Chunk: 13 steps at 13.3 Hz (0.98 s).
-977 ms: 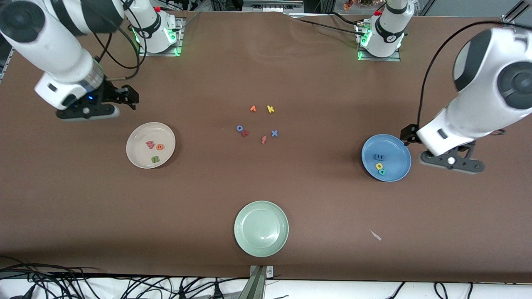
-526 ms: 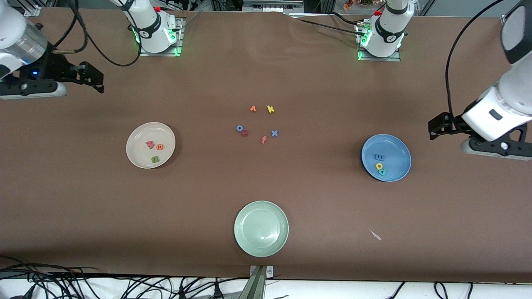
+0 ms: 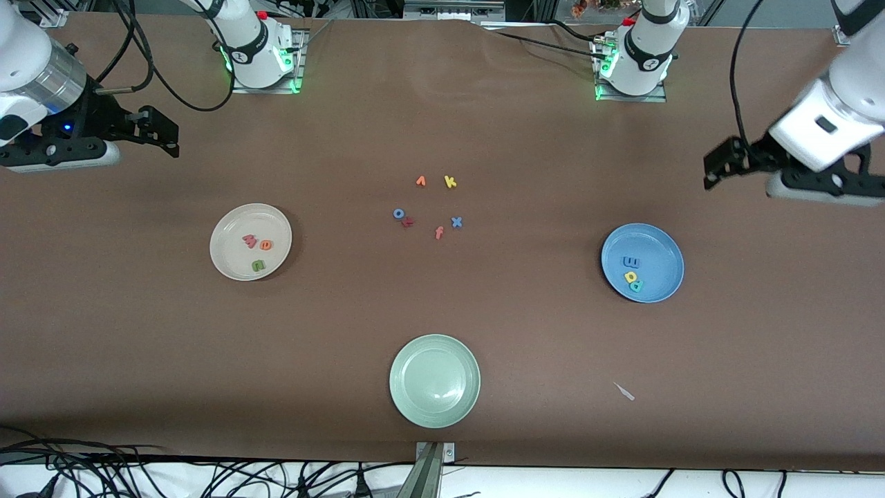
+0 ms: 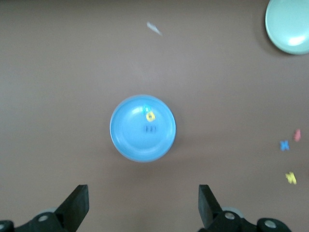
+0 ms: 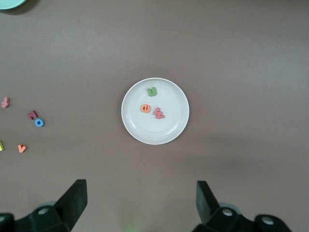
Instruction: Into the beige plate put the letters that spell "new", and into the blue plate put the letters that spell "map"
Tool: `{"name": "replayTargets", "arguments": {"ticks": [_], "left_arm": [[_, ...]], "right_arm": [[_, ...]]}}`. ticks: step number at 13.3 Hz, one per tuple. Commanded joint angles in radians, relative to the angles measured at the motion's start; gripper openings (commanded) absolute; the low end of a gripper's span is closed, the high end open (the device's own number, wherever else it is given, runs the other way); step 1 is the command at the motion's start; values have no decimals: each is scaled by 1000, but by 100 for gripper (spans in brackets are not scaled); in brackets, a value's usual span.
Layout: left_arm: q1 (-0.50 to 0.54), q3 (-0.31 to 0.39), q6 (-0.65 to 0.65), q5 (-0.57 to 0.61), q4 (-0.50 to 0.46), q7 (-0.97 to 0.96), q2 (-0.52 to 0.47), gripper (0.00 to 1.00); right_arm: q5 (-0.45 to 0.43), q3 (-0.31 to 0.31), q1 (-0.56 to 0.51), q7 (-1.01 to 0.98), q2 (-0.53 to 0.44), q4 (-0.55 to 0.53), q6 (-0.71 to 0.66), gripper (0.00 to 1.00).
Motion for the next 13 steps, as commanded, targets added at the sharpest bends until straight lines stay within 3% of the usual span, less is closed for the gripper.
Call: {"name": "replayTargets", "arguments": {"ticks": [1,4,13], "left_arm": [[-26,41,-12,-14,-56,4,-46,100],[-23,40,-14,-15,5,8,0,100],[-18,35,-34,-13,7,5,0,100]], "right_arm": [[3,-5,4,1,15,36,-36,100],[3,-5,4,3,15,36,-36,100],[2,-3,4,-2,16,36,-45,100]]}}
